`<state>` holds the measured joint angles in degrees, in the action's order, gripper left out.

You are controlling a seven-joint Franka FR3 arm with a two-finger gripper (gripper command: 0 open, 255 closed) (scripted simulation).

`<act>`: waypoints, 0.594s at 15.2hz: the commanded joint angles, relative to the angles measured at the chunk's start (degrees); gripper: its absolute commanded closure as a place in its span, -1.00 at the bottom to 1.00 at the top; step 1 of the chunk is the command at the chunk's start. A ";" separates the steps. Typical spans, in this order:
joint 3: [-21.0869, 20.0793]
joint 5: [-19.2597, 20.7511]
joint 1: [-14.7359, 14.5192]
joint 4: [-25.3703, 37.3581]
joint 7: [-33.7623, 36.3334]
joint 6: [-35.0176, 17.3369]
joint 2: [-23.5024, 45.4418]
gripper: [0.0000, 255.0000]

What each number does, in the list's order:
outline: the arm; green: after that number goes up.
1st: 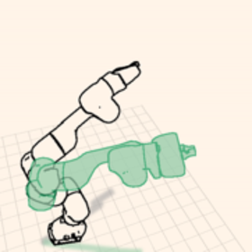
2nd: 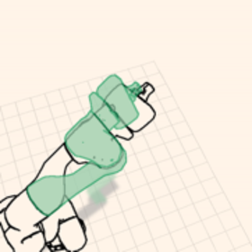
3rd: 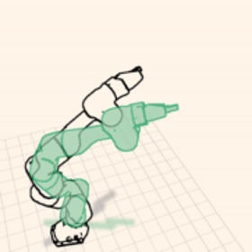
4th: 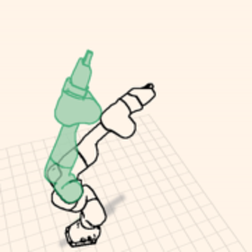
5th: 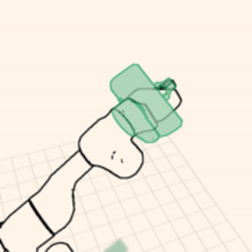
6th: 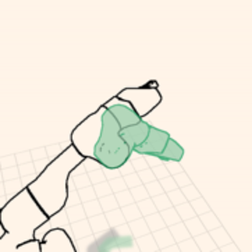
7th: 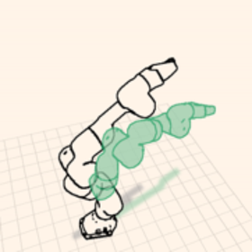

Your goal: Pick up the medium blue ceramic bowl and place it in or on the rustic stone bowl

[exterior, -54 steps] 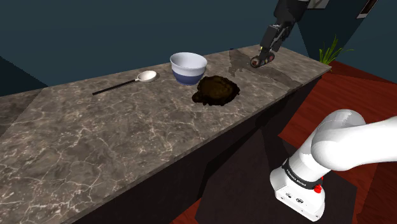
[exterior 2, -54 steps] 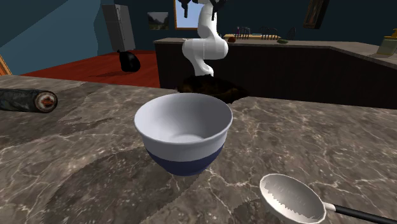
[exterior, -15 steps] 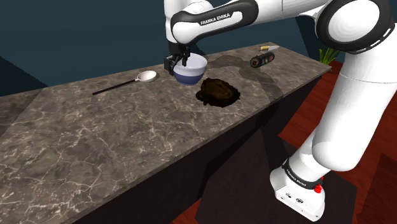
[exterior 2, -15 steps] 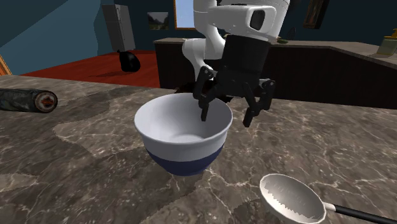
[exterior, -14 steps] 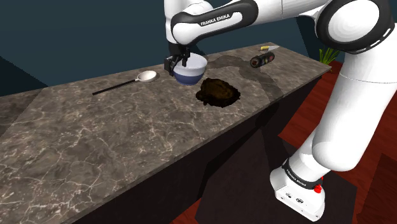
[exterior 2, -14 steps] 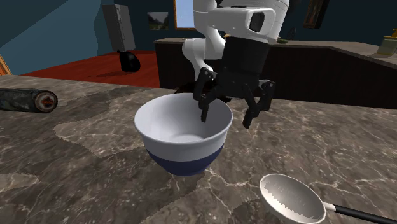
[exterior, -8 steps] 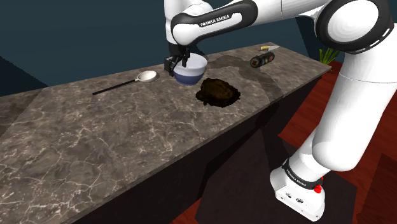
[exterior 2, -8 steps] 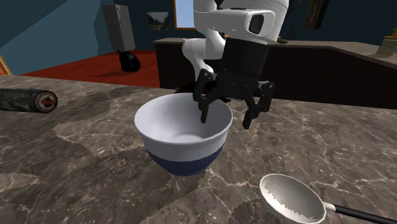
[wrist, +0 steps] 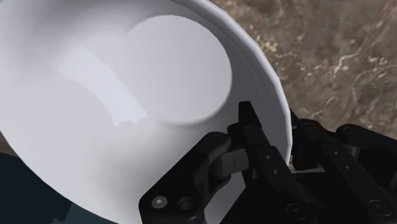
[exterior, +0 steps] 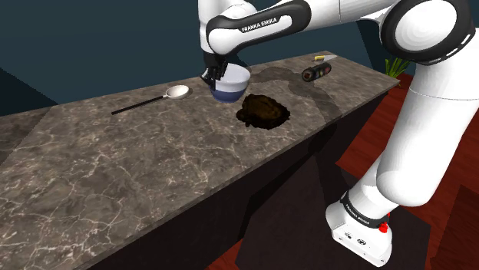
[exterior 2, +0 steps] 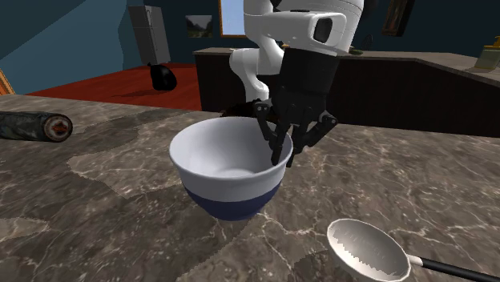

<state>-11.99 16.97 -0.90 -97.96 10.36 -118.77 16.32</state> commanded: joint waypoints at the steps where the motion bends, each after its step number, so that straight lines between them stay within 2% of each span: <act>1: 0.00 0.00 0.00 -0.01 0.00 0.01 0.00 1.00; 9: -0.22 -0.75 -0.03 3.15 -1.10 4.07 -1.04 1.00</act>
<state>-12.18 16.30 -0.91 -95.53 9.44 -115.41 15.34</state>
